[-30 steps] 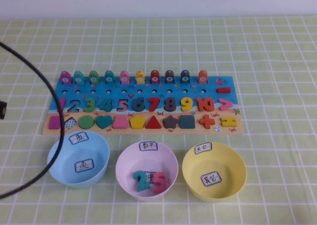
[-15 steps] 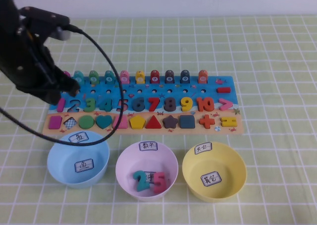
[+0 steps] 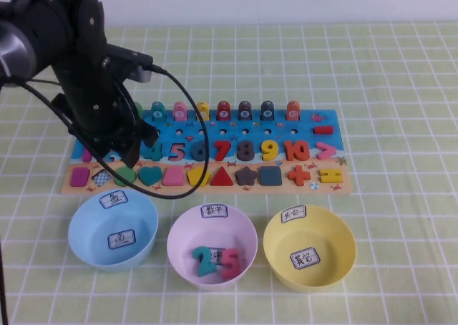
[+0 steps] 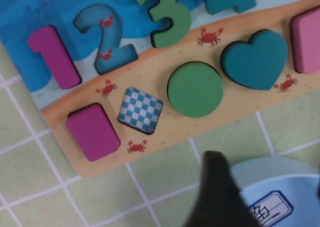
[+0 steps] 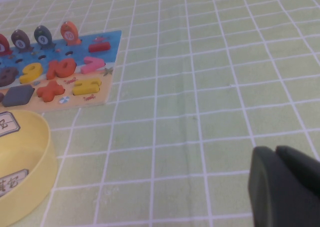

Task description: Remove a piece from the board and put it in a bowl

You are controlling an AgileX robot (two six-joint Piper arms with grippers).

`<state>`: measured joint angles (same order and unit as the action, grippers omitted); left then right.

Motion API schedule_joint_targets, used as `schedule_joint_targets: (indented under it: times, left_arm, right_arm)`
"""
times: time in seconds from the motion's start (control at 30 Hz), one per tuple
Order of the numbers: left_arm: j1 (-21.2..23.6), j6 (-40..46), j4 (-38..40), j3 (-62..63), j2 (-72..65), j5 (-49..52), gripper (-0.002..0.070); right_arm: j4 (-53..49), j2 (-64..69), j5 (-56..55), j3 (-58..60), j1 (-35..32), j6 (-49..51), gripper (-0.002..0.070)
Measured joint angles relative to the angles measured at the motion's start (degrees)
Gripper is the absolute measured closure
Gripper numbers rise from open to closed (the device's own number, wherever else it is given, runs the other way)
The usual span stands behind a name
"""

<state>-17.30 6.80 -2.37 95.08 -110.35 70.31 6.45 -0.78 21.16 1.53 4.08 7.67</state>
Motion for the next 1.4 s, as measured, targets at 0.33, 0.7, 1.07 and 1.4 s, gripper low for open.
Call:
schedule_joint_targets:
  times: [0.33, 0.7, 1.07, 1.4]
  left_arm:
    - [0.9, 0.3, -1.4, 0.0, -3.6, -0.5, 0.0194]
    - [3.7, 5.6, 0.8, 0.1, -4.2, -3.7, 0.0192]
    - [3.7, 8.9, 2.4, 0.1, -6.8, -4.4, 0.0198]
    - [3.7, 10.6, 2.8, 0.1, -9.4, -5.2, 0.0242]
  right_arm:
    - [0.0, 0.0, 0.0, 0.0, 0.0, 0.0, 0.0694]
    - [0.0, 0.0, 0.0, 0.0, 0.0, 0.0, 0.0694]
    - [0.0, 0.0, 0.0, 0.0, 0.0, 0.0, 0.0694]
    - [0.0, 0.0, 0.0, 0.0, 0.0, 0.0, 0.0694]
